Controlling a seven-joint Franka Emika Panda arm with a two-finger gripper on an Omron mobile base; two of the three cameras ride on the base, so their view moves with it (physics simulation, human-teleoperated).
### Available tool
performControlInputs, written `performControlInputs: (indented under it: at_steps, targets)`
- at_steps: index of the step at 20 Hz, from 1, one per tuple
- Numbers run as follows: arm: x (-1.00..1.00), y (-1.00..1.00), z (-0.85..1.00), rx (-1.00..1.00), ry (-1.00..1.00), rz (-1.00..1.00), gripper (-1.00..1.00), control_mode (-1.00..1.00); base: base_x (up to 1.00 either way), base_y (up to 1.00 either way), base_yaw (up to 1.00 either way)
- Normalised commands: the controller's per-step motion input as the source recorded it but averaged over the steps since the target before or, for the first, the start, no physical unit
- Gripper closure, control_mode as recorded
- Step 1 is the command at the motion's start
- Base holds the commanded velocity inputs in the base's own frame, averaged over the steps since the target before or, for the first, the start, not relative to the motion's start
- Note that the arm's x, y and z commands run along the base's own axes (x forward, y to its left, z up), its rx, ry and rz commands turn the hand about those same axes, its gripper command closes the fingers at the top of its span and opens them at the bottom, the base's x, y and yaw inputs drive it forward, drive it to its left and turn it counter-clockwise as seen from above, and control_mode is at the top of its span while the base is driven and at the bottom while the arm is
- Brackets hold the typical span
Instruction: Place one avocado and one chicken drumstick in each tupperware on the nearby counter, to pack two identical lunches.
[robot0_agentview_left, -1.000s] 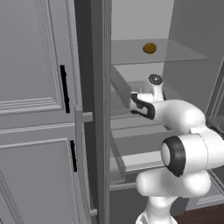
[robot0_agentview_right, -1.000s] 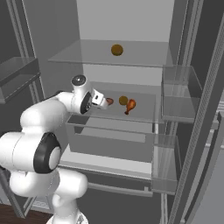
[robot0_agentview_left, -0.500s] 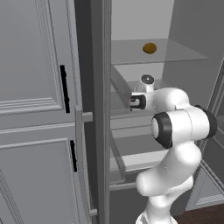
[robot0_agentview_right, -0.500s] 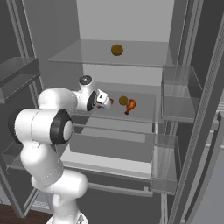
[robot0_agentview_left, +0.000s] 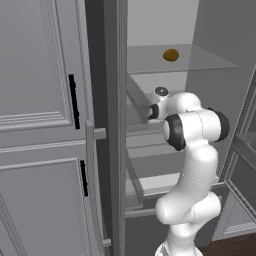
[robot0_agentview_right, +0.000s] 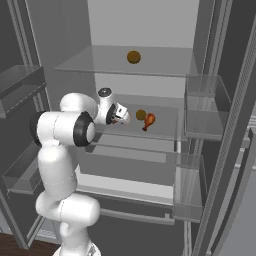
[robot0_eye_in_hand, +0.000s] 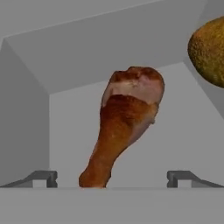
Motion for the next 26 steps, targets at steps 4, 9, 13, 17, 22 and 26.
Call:
performControlInputs:
  at_steps: [4,9,13,17,22,26]
  targets:
    - [0.64,-0.04,-0.35,0.00,0.09,0.00,-1.00,-1.00,0.00,0.00,0.00]
    - [0.65,-0.01,-0.32,0.00,0.07,0.00,-1.00,-1.00,0.00,0.00,0.00]
    - [0.29,-0.05,-0.50,0.00,0.05,0.00,1.00,-1.00,0.00,0.00,0.00]
    - [-0.28,-0.04,-0.64,0.00,-0.03,0.00,1.00,-1.00,0.00,0.00,0.00]
    - [-1.00,-0.04,-0.06,0.03,0.00,0.00,1.00,-1.00,0.00,0.00,0.00]
    - [-1.00,0.00,0.13,0.00,0.00,0.03,1.00,-1.00,0.00,0.00,0.00]
